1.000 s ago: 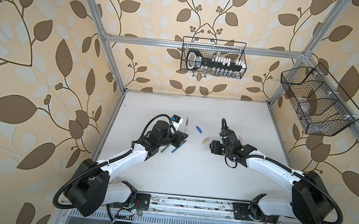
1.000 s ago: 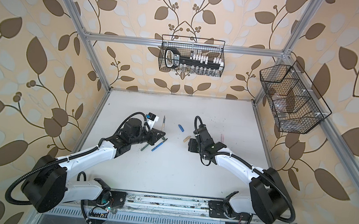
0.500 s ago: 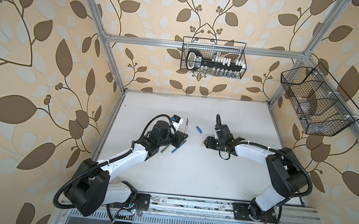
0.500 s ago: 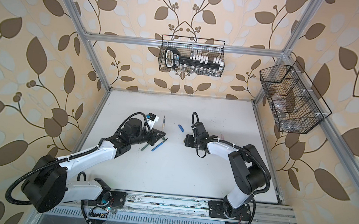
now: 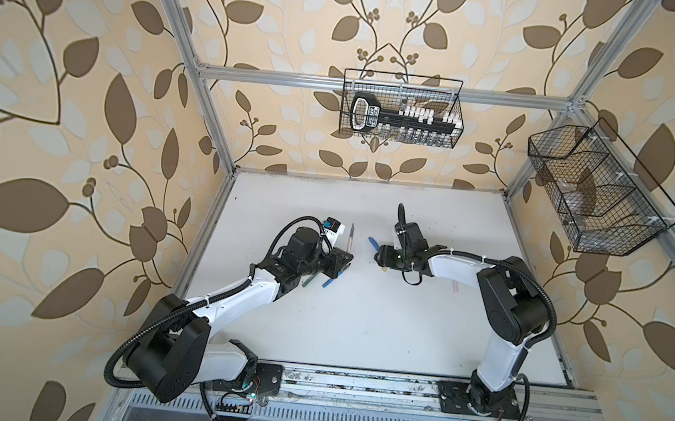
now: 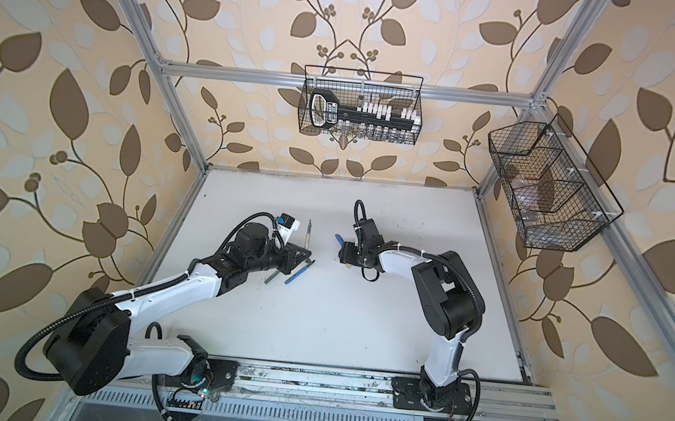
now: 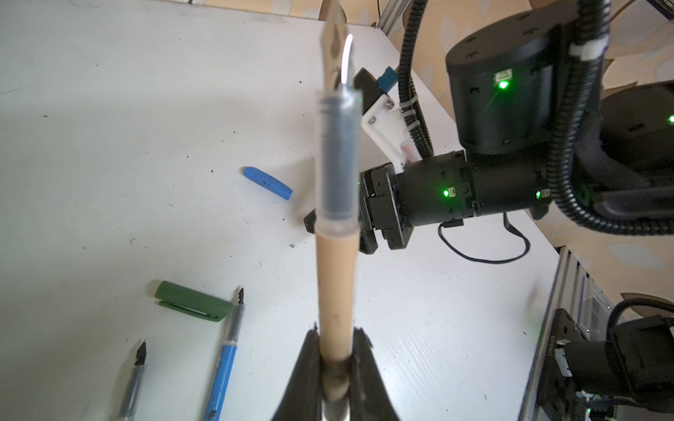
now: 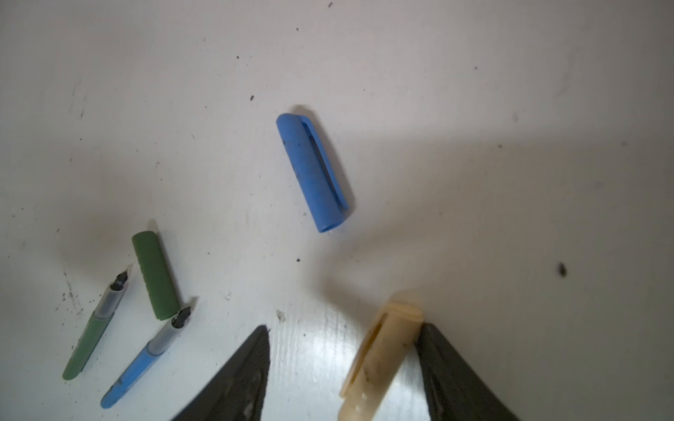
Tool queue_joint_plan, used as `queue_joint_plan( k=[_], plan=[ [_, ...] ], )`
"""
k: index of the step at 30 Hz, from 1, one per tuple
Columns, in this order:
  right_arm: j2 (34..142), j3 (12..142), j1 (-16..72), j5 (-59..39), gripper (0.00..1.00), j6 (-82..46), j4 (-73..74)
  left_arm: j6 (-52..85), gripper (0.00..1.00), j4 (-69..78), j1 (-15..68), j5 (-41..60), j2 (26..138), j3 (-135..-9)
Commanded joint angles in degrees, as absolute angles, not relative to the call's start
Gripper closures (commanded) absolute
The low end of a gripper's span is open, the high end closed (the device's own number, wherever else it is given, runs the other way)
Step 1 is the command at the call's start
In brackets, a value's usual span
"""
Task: Insert the pens into the pen caps
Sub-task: 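Move the right gripper over the cream cap and lower onto it, then grasp the cream cap with the right gripper and lift it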
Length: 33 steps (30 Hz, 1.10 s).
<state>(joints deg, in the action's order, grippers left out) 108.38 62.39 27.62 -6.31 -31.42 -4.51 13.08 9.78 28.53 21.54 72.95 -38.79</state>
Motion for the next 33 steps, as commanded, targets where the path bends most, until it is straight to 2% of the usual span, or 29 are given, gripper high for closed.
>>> queue_joint_plan(
  k=[1,13,22,33],
  plan=[
    [110.78,64.83,27.51,-8.28,0.35,-29.81,-8.07,11.65,0.86,10.28,28.75,21.73,72.77,-39.29],
    [111.34,77.95,27.90,1.97,0.39,-20.64,-31.98,11.55,0.86,10.06,28.74,22.04,72.71,-39.40],
    [116.73,86.49,29.87,8.96,0.46,-19.09,-40.25,11.78,0.86,10.29,28.74,22.48,73.11,-39.46],
    [121.12,89.20,31.33,6.60,0.48,-18.35,-42.53,11.96,0.86,10.72,28.75,22.86,73.65,-39.46]
  ],
)
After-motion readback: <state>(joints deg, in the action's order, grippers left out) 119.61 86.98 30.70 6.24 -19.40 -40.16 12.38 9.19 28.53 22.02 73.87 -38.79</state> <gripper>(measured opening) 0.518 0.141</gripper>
